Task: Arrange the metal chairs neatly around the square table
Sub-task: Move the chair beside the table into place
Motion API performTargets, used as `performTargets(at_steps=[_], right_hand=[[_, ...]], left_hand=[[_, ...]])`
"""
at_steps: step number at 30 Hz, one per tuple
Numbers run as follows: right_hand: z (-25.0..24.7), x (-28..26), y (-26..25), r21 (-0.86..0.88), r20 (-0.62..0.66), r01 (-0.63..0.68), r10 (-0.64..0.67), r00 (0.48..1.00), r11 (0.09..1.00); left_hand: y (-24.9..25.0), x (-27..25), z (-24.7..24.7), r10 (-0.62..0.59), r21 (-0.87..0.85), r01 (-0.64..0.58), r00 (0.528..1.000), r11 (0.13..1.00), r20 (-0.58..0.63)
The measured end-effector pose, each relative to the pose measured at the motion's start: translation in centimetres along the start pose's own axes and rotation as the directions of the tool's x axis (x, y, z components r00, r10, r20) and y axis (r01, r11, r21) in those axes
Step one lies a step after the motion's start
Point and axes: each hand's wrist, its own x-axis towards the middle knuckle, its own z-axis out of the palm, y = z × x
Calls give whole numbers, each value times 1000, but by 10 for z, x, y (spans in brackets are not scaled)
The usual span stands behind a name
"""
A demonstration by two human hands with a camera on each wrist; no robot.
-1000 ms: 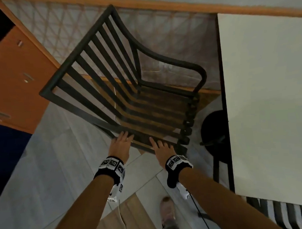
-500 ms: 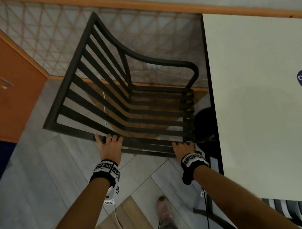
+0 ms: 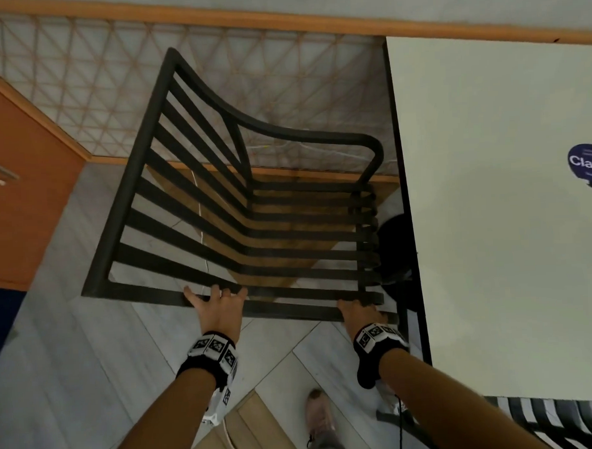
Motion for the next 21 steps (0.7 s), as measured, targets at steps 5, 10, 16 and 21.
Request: performTargets(at_steps=[5, 10, 16, 21], right_hand=[[-6, 12, -6, 12, 16, -61, 61, 998, 998], [-26, 33, 1, 34, -9, -70, 71, 997, 997], [-29, 30, 4, 42, 1, -79, 79, 997, 996], [-13, 16, 4, 9, -14, -74, 74, 997, 997]], left_hand=[[-4, 14, -7, -12, 9, 11, 999, 1000, 35], [-1, 36, -16, -10, 1, 10, 1000, 1000, -16], [2, 34, -18, 2, -9, -2, 1000, 1000, -3], [0, 19, -8, 41, 6, -41, 999, 999, -5]])
